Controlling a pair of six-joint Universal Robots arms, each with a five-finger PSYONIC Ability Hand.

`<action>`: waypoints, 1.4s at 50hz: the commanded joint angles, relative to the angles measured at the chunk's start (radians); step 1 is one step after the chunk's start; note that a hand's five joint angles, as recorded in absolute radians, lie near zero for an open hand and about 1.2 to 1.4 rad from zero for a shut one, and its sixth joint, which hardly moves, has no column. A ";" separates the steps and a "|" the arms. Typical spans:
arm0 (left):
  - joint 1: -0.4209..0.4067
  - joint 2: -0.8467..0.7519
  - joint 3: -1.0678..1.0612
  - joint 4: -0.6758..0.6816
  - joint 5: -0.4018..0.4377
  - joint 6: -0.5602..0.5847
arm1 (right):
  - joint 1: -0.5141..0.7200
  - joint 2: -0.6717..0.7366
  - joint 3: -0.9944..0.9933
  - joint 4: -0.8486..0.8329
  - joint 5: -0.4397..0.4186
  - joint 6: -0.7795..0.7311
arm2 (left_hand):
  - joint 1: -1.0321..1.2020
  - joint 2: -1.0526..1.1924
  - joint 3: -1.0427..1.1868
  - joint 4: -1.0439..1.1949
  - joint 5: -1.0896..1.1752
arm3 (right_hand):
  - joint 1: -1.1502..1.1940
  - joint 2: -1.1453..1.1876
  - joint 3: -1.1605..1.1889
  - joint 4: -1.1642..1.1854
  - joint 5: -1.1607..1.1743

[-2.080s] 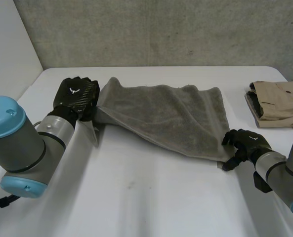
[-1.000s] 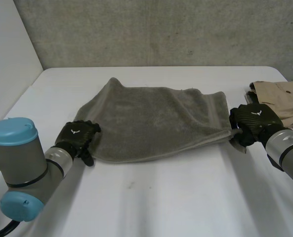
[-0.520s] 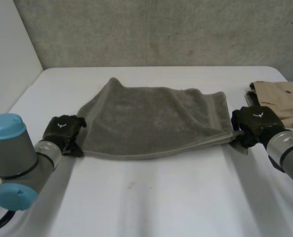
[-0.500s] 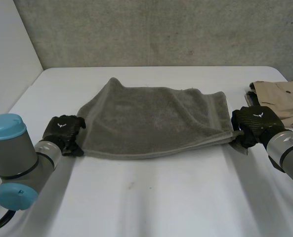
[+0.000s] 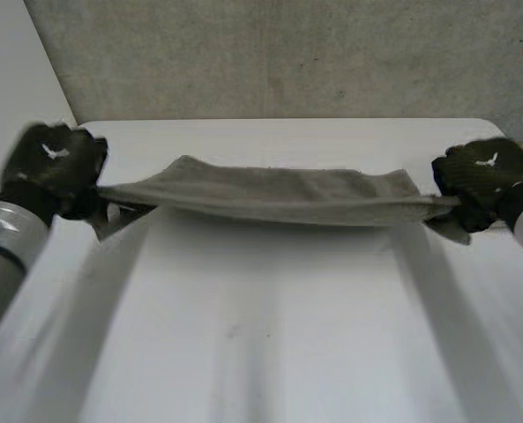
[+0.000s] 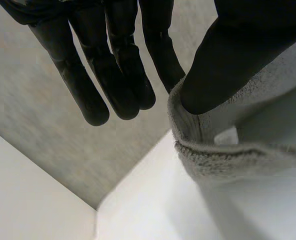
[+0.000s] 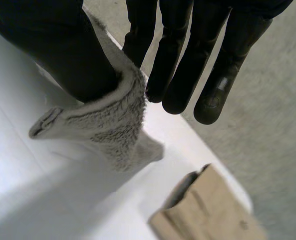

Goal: Fold the laundry.

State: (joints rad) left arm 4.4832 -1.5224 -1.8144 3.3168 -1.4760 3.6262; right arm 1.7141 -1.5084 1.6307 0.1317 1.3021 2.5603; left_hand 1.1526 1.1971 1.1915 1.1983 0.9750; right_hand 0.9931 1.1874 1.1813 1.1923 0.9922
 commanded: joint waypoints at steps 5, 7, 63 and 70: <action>0.004 0.258 0.020 -0.299 0.011 0.123 | -0.002 -0.130 -0.112 0.291 0.012 -0.276 | 0.244 0.199 0.205 0.198 0.247 | 0.403 0.209 0.215 0.204 0.230; 0.001 0.239 0.001 -0.295 0.011 0.193 | 0.001 -0.124 -0.117 0.325 0.016 -0.313 | 0.244 0.199 0.205 0.198 0.247 | 0.403 0.209 0.215 0.204 0.230; -0.030 -0.317 0.221 0.512 -0.092 0.003 | 0.176 0.381 -0.461 -0.273 0.100 -0.009 | 0.244 0.199 0.205 0.198 0.247 | 0.403 0.209 0.215 0.204 0.230; -0.021 -0.465 0.093 0.503 -0.066 0.012 | 0.173 0.517 -0.335 -0.238 0.051 -0.055 | 0.244 0.199 0.205 0.198 0.247 | 0.403 0.209 0.215 0.204 0.230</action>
State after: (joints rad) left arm 4.4520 -1.8678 -1.6115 3.8269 -1.5652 3.6307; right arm 1.8895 -1.1052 1.1973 -0.1361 1.3900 2.5481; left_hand 1.1526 1.2004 1.1961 1.2029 0.9750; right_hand 0.9931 1.1875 1.1813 1.1923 0.9922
